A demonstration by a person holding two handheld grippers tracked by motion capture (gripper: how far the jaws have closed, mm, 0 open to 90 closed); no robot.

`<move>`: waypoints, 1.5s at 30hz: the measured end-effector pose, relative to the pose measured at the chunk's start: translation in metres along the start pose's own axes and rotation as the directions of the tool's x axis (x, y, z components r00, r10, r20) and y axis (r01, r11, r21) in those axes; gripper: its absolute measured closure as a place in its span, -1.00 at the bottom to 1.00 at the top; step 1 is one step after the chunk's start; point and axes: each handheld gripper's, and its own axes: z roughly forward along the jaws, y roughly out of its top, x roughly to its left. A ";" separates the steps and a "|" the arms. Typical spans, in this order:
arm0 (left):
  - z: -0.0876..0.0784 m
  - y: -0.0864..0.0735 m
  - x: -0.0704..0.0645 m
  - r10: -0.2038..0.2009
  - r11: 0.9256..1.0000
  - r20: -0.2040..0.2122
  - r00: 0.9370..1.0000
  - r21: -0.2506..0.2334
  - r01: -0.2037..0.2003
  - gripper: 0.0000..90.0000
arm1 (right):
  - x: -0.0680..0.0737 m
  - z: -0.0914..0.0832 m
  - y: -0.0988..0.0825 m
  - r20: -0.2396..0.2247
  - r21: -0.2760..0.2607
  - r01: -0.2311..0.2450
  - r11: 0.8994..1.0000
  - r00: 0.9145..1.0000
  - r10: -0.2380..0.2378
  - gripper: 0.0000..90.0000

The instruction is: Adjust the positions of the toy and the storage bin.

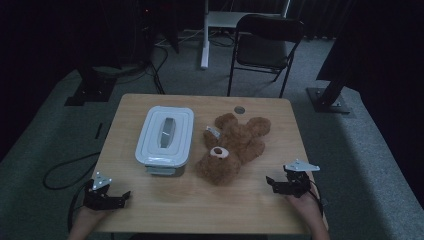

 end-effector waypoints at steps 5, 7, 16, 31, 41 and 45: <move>0.000 0.000 0.000 0.000 1.000 0.000 1.000 0.000 0.000 -0.98 | -0.002 -0.003 0.016 -0.010 -0.026 0.008 1.000 1.000 -0.008 -0.69; 0.000 0.000 0.000 0.000 1.000 0.000 1.000 0.000 0.000 -0.97 | -0.003 -0.004 0.029 -0.023 -0.058 0.002 0.998 1.000 -0.003 -0.68; 0.000 0.000 0.000 -0.001 1.000 0.000 1.000 0.000 0.001 -0.97 | -0.001 0.008 0.059 -0.031 -0.086 0.032 0.996 0.999 -0.035 -0.67; 0.000 0.000 0.000 -0.005 1.000 -0.003 1.000 0.000 0.005 -0.97 | -0.031 0.029 0.105 0.002 -0.133 -0.043 0.990 0.999 0.044 -0.67; 0.000 0.000 0.000 -0.005 1.000 -0.003 1.000 0.000 0.005 -0.98 | -0.058 0.056 0.124 0.035 -0.085 -0.099 0.991 0.994 0.102 -0.67; 0.000 0.000 0.000 -0.004 1.000 -0.003 1.000 0.000 0.004 -0.97 | -0.068 0.070 0.129 0.023 -0.055 -0.139 0.989 0.990 0.140 -0.67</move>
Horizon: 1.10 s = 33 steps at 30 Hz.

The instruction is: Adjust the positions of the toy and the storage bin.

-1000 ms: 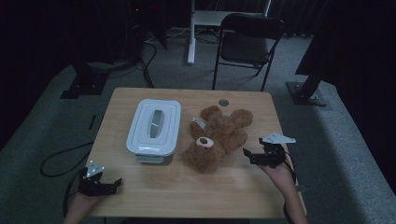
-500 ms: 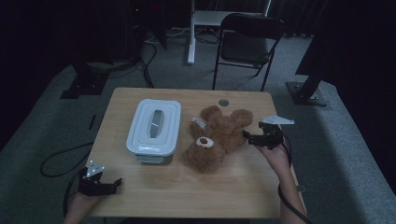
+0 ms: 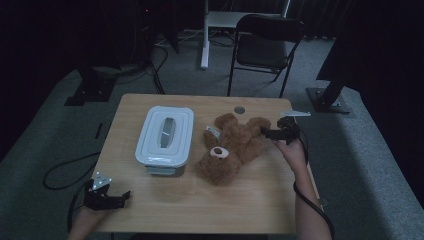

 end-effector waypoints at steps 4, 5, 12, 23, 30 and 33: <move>0.000 0.000 0.000 0.000 1.000 0.000 1.000 0.000 0.000 -0.98 | -0.002 0.010 0.002 -0.017 0.020 -0.020 1.000 1.000 0.020 -0.67; 0.000 0.000 0.000 0.000 1.000 0.000 1.000 0.000 0.000 -0.97 | -0.002 0.012 0.002 -0.017 0.027 -0.023 0.999 1.000 0.023 -0.64; 0.000 0.000 0.000 0.000 1.000 0.000 1.000 0.000 0.000 -0.97 | -0.002 0.026 -0.002 -0.010 0.064 -0.016 0.998 1.000 0.017 -0.52; 0.000 0.000 0.000 0.000 1.000 0.000 1.000 0.000 0.000 -0.98 | 0.001 0.025 -0.003 0.000 0.059 0.020 0.998 1.000 -0.020 0.45; 0.000 0.000 0.000 0.000 1.000 0.000 1.000 0.000 0.000 -0.97 | -0.001 0.018 -0.006 0.030 0.045 0.051 0.998 0.998 -0.053 1.00; 0.000 0.000 0.000 0.000 1.000 0.000 1.000 0.000 0.000 -0.97 | 0.002 0.017 -0.009 0.043 0.046 0.073 0.996 0.996 -0.075 1.00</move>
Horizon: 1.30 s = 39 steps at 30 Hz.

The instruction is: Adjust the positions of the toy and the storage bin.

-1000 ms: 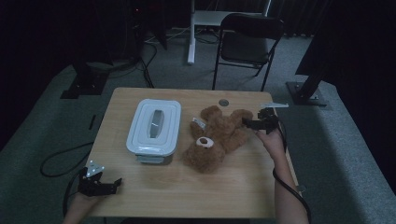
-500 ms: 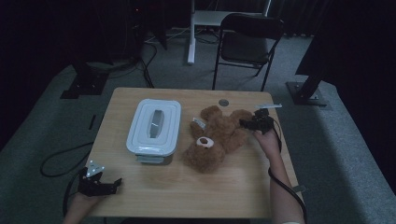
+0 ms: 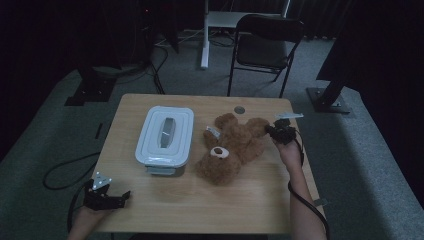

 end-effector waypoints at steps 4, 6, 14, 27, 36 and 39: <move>0.000 0.000 0.000 0.000 1.000 0.000 1.000 0.000 0.000 -0.97 | 0.006 -0.006 -0.004 0.030 -0.009 0.041 0.999 0.999 -0.041 1.00; 0.000 0.000 0.000 0.000 1.000 0.000 1.000 0.000 0.000 -0.97 | 0.008 -0.011 -0.007 0.027 -0.008 0.044 0.999 0.999 -0.044 1.00; 0.000 0.000 0.000 0.000 1.000 0.000 1.000 0.000 0.000 -0.97 | 0.017 -0.031 -0.033 -0.010 0.011 0.048 0.999 0.999 -0.048 1.00; 0.000 0.000 0.000 0.000 1.000 0.000 1.000 0.000 0.000 -0.97 | 0.042 -0.063 -0.097 -0.115 0.029 0.028 0.999 0.993 -0.025 1.00; 0.000 0.000 0.000 0.000 1.000 0.000 1.000 0.000 0.000 -0.97 | 0.101 -0.083 -0.117 -0.246 0.023 0.116 0.993 0.963 -0.107 1.00; 0.000 0.000 0.000 0.000 1.000 0.000 1.000 0.000 0.000 -0.97 | 0.122 -0.080 -0.118 -0.282 0.028 0.132 0.991 0.952 -0.119 1.00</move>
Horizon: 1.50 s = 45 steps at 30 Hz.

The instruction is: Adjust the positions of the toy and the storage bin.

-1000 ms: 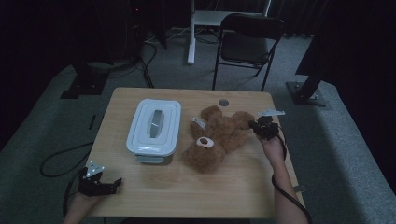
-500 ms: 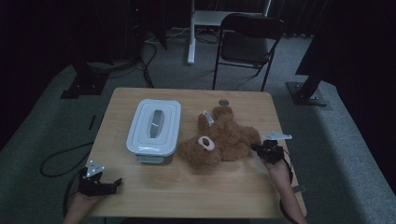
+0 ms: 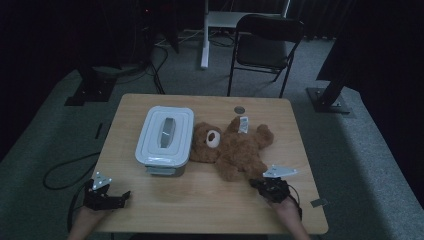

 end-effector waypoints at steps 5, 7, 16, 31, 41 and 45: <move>0.000 0.000 0.000 0.000 1.000 0.000 1.000 0.000 0.000 -0.97 | 0.026 0.014 0.011 -0.105 0.010 0.044 0.999 0.993 -0.043 1.00; 0.000 0.000 0.000 -0.001 1.000 0.000 1.000 -0.001 0.001 -0.97 | 0.030 0.017 0.014 -0.125 0.010 0.046 0.999 0.991 -0.044 1.00; 0.000 0.000 0.000 0.000 1.000 0.000 1.000 0.000 0.000 -0.97 | 0.032 0.030 0.041 -0.240 -0.058 -0.039 0.998 0.970 0.024 0.54; 0.000 0.000 0.000 0.000 1.000 0.000 1.000 -0.001 0.000 -0.97 | -0.051 -0.003 0.100 -0.023 -0.161 -0.112 0.981 0.994 0.110 -0.21; 0.000 0.000 0.000 0.000 1.000 0.000 1.000 0.000 0.000 -0.97 | -0.075 0.029 0.119 0.016 -0.107 -0.155 0.982 0.987 0.158 -0.53; 0.000 0.000 0.000 0.000 1.000 0.000 1.000 -0.001 0.000 -0.97 | -0.078 0.042 0.119 0.001 -0.059 -0.161 0.985 0.987 0.161 -0.67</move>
